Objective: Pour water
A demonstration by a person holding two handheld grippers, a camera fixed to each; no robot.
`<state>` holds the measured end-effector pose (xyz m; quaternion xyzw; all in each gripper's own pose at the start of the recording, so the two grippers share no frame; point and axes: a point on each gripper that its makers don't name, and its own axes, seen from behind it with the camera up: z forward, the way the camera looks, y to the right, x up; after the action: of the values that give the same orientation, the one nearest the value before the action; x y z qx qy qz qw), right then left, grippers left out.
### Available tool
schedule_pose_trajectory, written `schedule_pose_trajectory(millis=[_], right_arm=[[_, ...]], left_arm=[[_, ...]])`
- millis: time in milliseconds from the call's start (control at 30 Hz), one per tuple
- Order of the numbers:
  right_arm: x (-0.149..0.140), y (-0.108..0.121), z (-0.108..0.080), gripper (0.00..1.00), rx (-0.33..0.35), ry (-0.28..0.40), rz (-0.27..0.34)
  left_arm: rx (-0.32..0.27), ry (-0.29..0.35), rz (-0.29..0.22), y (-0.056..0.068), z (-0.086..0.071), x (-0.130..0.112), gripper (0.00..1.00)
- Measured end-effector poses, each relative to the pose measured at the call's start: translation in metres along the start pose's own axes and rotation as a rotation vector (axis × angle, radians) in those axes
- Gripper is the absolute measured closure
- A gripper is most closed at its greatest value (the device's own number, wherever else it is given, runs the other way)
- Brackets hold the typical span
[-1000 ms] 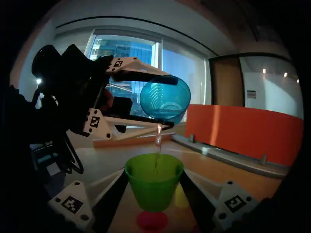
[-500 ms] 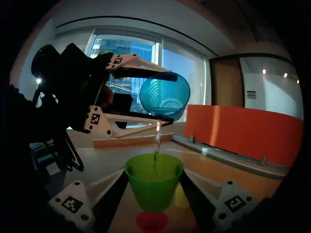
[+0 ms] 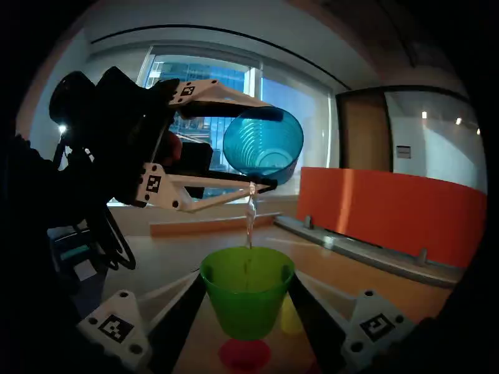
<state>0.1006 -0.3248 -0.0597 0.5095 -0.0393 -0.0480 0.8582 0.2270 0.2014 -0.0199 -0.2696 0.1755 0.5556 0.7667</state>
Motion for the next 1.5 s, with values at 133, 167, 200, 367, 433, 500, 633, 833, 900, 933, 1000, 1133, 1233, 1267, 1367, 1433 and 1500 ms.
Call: schedule_pose_trajectory(millis=[133, 167, 200, 367, 433, 500, 633, 833, 900, 933, 1000, 1133, 1233, 1267, 1367, 1433, 1500], right_arm=[[-0.001, 0.000, 0.001, 0.10, 0.001, -0.002, -0.002], [-0.001, -0.001, 0.001, 0.10, 0.001, -0.003, -0.003], [-0.001, -0.001, 0.001, 0.10, 0.002, -0.003, -0.003], [-0.002, -0.002, 0.001, 0.10, 0.004, -0.004, -0.005], [-0.002, -0.002, 0.001, 0.10, 0.003, -0.005, -0.006], [-0.002, -0.001, 0.002, 0.10, 0.002, -0.005, -0.006], [-0.001, -0.002, 0.001, 0.10, 0.003, -0.004, -0.006], [0.000, -0.004, 0.002, 0.10, 0.006, 0.000, -0.007], [0.001, -0.005, 0.002, 0.10, 0.007, 0.002, -0.007], [0.001, -0.005, 0.002, 0.10, 0.008, 0.003, -0.007], [0.002, -0.006, 0.002, 0.10, 0.008, 0.005, -0.006], [0.002, -0.006, 0.002, 0.10, 0.007, 0.009, -0.006], [0.002, -0.005, 0.001, 0.10, 0.006, 0.011, -0.005], [0.002, -0.005, 0.001, 0.10, 0.006, 0.012, -0.005], [0.002, -0.005, 0.001, 0.10, 0.006, 0.014, -0.004], [0.002, -0.005, 0.001, 0.10, 0.005, 0.015, -0.005], [0.003, -0.005, 0.001, 0.10, 0.005, 0.016, -0.006]], left_arm=[[0.004, 0.001, 0.013, -0.005, -0.001, -0.001, 0.12], [0.005, 0.001, 0.017, -0.006, -0.001, -0.001, 0.12], [0.006, 0.001, 0.022, -0.007, -0.001, -0.002, 0.12], [0.002, 0.008, 0.043, -0.007, -0.001, -0.001, 0.12], [0.003, 0.009, 0.050, -0.009, -0.002, -0.001, 0.12], [0.005, 0.009, 0.056, -0.011, -0.002, -0.001, 0.12], [0.009, 0.010, 0.068, -0.015, -0.004, 0.001, 0.12], [0.007, 0.015, 0.087, -0.016, -0.005, 0.004, 0.12], [0.008, 0.017, 0.094, -0.017, -0.005, 0.006, 0.12], [0.010, 0.017, 0.099, -0.017, -0.005, 0.006, 0.12], [0.013, 0.018, 0.108, -0.018, -0.005, 0.008, 0.12], [0.017, 0.022, 0.126, -0.017, -0.005, 0.011, 0.12], [0.020, 0.024, 0.142, -0.018, -0.006, 0.012, 0.12], [0.021, 0.024, 0.148, -0.019, -0.006, 0.013, 0.12], [0.027, 0.021, 0.165, -0.021, -0.006, 0.013, 0.12], [0.030, 0.021, 0.178, -0.022, -0.005, 0.014, 0.12], [0.032, 0.020, 0.191, -0.022, -0.005, 0.014, 0.12]])
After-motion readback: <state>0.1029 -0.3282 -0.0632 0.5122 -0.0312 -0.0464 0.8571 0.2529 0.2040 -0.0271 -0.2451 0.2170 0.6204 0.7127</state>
